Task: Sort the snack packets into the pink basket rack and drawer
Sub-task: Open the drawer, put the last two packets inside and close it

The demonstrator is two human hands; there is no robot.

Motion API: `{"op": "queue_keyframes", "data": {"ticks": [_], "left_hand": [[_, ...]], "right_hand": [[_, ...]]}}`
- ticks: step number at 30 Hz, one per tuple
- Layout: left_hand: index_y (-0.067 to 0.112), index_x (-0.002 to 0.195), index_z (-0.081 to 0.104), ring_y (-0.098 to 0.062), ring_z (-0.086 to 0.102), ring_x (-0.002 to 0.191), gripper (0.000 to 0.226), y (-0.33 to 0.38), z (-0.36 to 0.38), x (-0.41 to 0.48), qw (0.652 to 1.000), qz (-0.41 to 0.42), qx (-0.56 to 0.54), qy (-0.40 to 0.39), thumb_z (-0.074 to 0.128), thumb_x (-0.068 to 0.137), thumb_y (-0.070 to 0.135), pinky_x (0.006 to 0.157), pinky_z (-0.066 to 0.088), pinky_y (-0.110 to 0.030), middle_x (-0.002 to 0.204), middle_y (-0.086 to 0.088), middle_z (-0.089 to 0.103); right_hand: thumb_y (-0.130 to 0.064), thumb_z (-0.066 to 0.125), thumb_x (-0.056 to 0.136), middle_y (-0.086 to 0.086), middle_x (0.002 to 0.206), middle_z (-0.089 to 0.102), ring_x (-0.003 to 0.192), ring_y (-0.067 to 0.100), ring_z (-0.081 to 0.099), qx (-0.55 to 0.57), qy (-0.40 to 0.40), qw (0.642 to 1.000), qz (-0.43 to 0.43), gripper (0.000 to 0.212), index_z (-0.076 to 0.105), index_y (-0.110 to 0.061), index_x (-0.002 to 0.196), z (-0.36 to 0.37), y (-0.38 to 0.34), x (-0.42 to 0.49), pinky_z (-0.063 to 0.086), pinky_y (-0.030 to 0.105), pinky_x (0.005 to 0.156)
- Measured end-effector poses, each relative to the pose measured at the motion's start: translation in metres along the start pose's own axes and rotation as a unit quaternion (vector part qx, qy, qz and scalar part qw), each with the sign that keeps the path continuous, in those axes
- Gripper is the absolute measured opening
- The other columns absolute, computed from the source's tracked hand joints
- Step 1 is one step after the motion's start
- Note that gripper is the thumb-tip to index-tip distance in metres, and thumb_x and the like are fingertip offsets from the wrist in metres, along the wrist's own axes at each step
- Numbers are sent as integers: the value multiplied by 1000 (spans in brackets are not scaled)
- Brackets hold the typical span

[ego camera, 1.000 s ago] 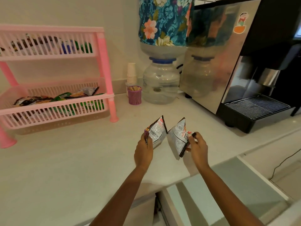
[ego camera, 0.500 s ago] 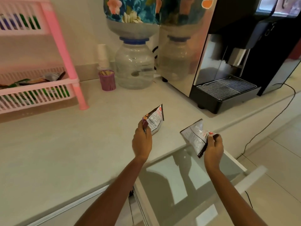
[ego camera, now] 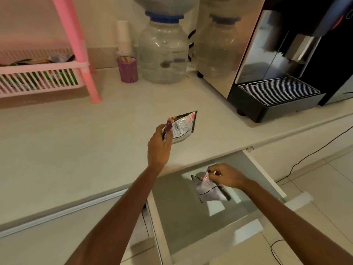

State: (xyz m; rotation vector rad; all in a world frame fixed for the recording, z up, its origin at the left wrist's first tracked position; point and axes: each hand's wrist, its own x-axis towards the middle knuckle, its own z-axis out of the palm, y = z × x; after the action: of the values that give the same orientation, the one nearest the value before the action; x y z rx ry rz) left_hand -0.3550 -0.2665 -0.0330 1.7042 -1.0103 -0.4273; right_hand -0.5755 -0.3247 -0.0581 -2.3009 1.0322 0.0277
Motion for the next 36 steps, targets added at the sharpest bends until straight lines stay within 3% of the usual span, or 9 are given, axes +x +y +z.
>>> {"op": "queue_keyframes", "data": {"ticks": [7, 12, 15, 18, 21, 23, 27, 33, 36], "left_hand": [[19, 122, 53, -16, 64, 95, 33, -3, 1, 0, 1000, 18, 12, -6, 37, 97, 35, 73, 53, -27, 114, -3, 68], [16, 118, 58, -17, 67, 91, 34, -4, 3, -1, 1000, 16, -17, -14, 37, 98, 35, 66, 53, -25, 107, -4, 71], [19, 119, 59, -27, 67, 92, 36, -2, 8, -8, 998, 10, -59, -36, 37, 98, 38, 76, 56, -47, 104, -8, 72], [22, 121, 58, -32, 64, 103, 35, 10, 18, -16, 986, -4, -151, -69, 38, 97, 37, 89, 51, -54, 113, -14, 68], [29, 113, 57, -28, 63, 106, 25, 28, 29, -20, 978, -8, -189, -83, 37, 98, 33, 94, 51, -51, 112, -8, 66], [27, 114, 58, -24, 63, 103, 26, 40, 36, -22, 978, 3, -187, -91, 36, 100, 30, 92, 52, -47, 108, -4, 65], [17, 118, 60, -21, 64, 97, 32, 59, 45, -26, 980, 29, -162, -110, 38, 100, 29, 85, 53, -41, 104, -3, 66], [17, 120, 59, -26, 61, 108, 40, 52, 32, -26, 976, 57, -33, -206, 29, 101, 35, 90, 49, -39, 117, -11, 66], [13, 117, 61, -27, 57, 112, 52, 37, 23, -25, 974, 98, 115, -168, 25, 97, 43, 97, 41, -39, 118, -12, 65]], "right_hand": [[-20, 37, 96, 14, 122, 58, 112, 30, 53, -220, -178, 959, 34, 33, 58, -9, 119, 36, 4, 45, 43, 37, 91], [-22, 52, 91, 8, 119, 66, 110, 24, 59, -113, -180, 977, 8, 27, 68, -8, 107, 12, -14, 34, 45, 29, 93], [-36, 56, 88, 12, 107, 70, 99, 24, 65, -3, -202, 979, -2, 36, 69, -6, 103, -35, -26, 7, 53, 30, 84], [-37, 58, 84, 4, 92, 73, 83, 13, 68, 104, -118, 987, -9, 24, 72, -19, 86, -87, -33, -18, 54, 10, 65], [-30, 59, 84, 1, 93, 66, 85, 18, 64, 166, 124, 978, -15, 10, 60, -23, 77, -116, -28, -20, 54, 22, 70], [-37, 62, 80, -3, 102, 56, 92, 17, 57, 183, 189, 965, 0, 23, 50, -23, 95, -117, -28, -17, 50, 23, 69], [-45, 63, 65, -3, 112, 60, 93, 8, 63, 348, 52, 936, -2, 60, 45, -28, 120, -97, -32, -17, 57, 20, 63], [-11, 71, 75, -10, 93, 71, 74, 5, 71, 361, 55, 930, -33, 34, 60, -29, 102, -80, -13, -27, 57, 17, 55], [-10, 74, 73, -10, 89, 71, 69, 1, 70, 281, 8, 959, -30, 34, 61, -27, 99, -76, 0, -34, 55, 16, 54]]}}
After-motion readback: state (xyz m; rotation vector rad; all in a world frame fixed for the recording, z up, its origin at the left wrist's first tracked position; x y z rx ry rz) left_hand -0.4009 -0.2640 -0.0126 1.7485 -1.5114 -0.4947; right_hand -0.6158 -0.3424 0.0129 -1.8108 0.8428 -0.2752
